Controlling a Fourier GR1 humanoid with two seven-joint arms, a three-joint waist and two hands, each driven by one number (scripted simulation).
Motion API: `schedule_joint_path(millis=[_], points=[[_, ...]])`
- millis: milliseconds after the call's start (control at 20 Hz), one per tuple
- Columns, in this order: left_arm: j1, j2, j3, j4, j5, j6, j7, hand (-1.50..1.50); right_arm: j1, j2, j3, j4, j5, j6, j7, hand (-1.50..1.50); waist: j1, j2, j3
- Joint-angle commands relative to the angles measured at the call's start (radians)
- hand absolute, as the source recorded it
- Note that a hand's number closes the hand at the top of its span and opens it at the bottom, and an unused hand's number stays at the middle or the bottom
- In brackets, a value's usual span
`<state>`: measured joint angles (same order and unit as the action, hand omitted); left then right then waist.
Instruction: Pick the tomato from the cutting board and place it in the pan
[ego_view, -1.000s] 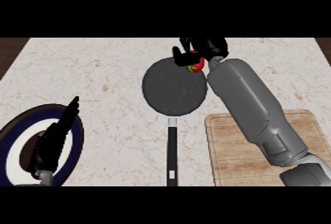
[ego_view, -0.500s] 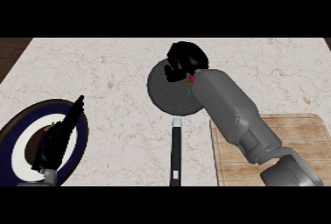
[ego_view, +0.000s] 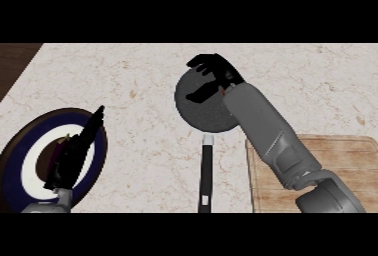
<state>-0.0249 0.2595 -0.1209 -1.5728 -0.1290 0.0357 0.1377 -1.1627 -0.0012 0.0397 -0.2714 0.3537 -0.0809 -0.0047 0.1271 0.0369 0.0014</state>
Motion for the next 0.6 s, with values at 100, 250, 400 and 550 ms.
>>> schedule_joint_path(millis=[100,250,400,550], points=[[-0.021,0.01,0.019,0.014,0.013,-0.016,0.001,0.0,-0.03,0.001,-0.089,-0.031,-0.146,-0.16,-0.096,-1.5,0.003,-0.004,0.0],[-0.026,0.018,0.029,-0.008,0.006,-0.007,0.018,0.0,-0.02,0.001,-0.138,-0.017,-0.186,-0.254,-0.141,-1.5,-0.011,-0.005,0.0],[0.028,0.023,0.036,-0.002,0.006,-0.006,-0.01,0.0,-0.031,0.001,-0.207,-0.004,-0.219,-0.32,-0.153,-1.5,-0.031,-0.005,-0.001],[0.051,-0.005,0.028,0.002,-0.002,0.018,-0.013,0.0,-0.007,-0.062,-0.255,0.003,-0.245,-0.335,-0.19,-1.5,-0.054,-0.007,0.0]])
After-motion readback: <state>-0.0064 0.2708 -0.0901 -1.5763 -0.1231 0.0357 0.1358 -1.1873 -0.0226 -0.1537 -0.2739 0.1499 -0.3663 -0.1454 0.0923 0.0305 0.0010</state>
